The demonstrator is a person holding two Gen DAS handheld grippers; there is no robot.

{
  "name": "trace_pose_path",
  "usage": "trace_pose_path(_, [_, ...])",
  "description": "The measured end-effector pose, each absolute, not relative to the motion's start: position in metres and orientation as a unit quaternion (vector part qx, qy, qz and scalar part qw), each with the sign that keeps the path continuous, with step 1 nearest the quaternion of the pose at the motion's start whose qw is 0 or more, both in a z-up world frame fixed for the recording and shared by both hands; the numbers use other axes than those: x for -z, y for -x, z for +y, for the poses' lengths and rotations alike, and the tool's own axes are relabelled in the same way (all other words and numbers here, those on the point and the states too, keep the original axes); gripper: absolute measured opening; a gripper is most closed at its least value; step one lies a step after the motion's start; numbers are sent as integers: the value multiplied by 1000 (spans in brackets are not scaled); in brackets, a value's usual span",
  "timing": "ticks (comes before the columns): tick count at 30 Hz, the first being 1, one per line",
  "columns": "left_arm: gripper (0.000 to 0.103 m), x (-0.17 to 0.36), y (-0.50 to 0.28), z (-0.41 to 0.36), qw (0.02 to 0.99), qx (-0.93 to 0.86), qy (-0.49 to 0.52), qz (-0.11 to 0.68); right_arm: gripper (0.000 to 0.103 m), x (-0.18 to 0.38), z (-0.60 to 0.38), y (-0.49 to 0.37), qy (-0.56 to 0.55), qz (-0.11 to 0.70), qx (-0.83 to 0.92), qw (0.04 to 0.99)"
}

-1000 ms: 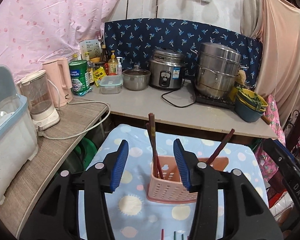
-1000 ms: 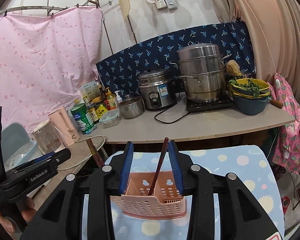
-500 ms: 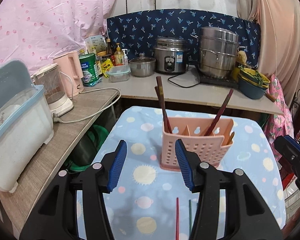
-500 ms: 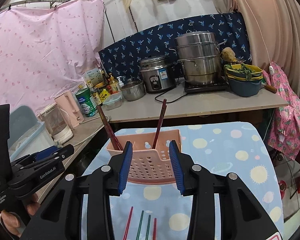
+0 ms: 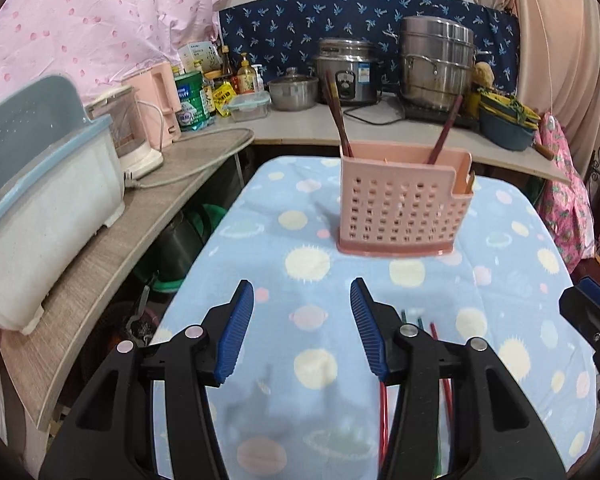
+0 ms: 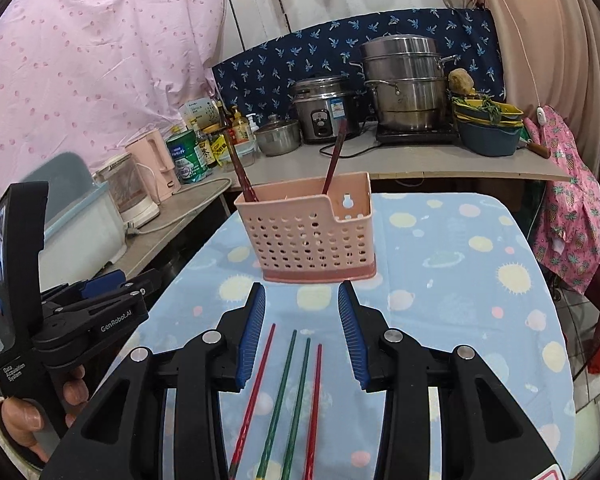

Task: Organize utensils
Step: 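Move both tools back toward the remaining chopsticks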

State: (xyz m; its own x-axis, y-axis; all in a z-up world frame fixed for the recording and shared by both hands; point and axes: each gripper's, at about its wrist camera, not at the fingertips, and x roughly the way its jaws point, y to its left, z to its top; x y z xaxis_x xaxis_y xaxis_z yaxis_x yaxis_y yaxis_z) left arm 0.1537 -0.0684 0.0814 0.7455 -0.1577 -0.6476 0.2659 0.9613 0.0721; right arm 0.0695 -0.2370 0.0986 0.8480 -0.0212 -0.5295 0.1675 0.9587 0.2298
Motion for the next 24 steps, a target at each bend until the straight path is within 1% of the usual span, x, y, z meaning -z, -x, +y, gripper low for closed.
trace_pose_path(12, [48,-29,-109,-52,908,129,-81,390,37,-44,-200,-22,-74,320,75,941])
trace_pose_path(24, [48,11,-84,-51,888,134,-93,430,37,9,-188,6,-88,369,79,922])
